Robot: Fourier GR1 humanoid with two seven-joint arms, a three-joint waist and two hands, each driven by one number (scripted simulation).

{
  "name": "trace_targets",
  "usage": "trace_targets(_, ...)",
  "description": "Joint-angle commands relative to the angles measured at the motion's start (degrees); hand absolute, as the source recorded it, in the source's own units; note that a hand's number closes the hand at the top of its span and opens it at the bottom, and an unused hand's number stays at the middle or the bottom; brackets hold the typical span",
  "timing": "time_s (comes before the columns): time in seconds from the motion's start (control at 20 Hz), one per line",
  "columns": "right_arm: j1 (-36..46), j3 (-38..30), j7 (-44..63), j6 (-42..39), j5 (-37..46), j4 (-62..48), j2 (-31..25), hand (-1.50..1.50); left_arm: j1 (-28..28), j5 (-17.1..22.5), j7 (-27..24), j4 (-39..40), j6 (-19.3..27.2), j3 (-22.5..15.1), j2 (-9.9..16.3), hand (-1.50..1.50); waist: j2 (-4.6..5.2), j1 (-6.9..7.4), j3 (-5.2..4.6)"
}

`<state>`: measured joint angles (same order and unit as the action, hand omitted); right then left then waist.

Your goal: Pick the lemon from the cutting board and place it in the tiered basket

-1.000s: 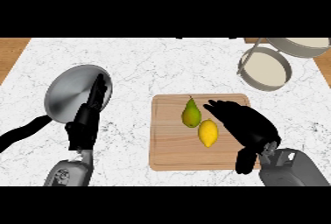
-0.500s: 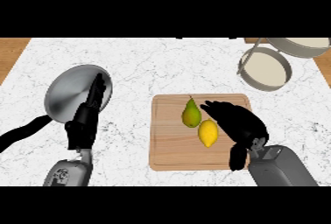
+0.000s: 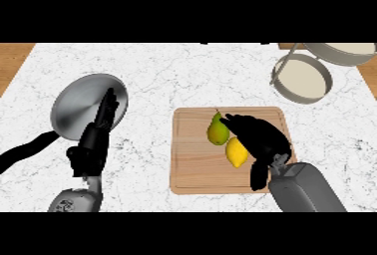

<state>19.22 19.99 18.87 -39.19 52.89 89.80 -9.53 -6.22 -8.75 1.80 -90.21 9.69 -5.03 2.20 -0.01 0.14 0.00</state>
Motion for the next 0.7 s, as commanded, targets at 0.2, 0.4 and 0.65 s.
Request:
trace_targets(0.2, -0.99, -2.04, -4.04, 1.00, 2.82, -2.45, 0.69, -1.50, -1.01, -1.10, 1.04, -0.12, 0.45, 0.54, -1.06, 0.00, 0.00, -0.09, 0.00)
trace_targets(0.4, -3.89, -1.77, -4.76, 2.37, 3.15, -1.25, 1.79, -1.50, -2.96, -1.31, 2.17, 0.57, -0.17, 1.40, -0.38, 0.00, -0.02, -0.15, 0.00)
trace_targets(0.65, -1.57, -4.05, -6.25, 7.90, 4.44, -7.43, 4.27, -1.50, -1.30, -1.56, 1.33, 0.22, 0.22, 0.03, -1.83, 0.00, 0.00, -0.03, 0.00)
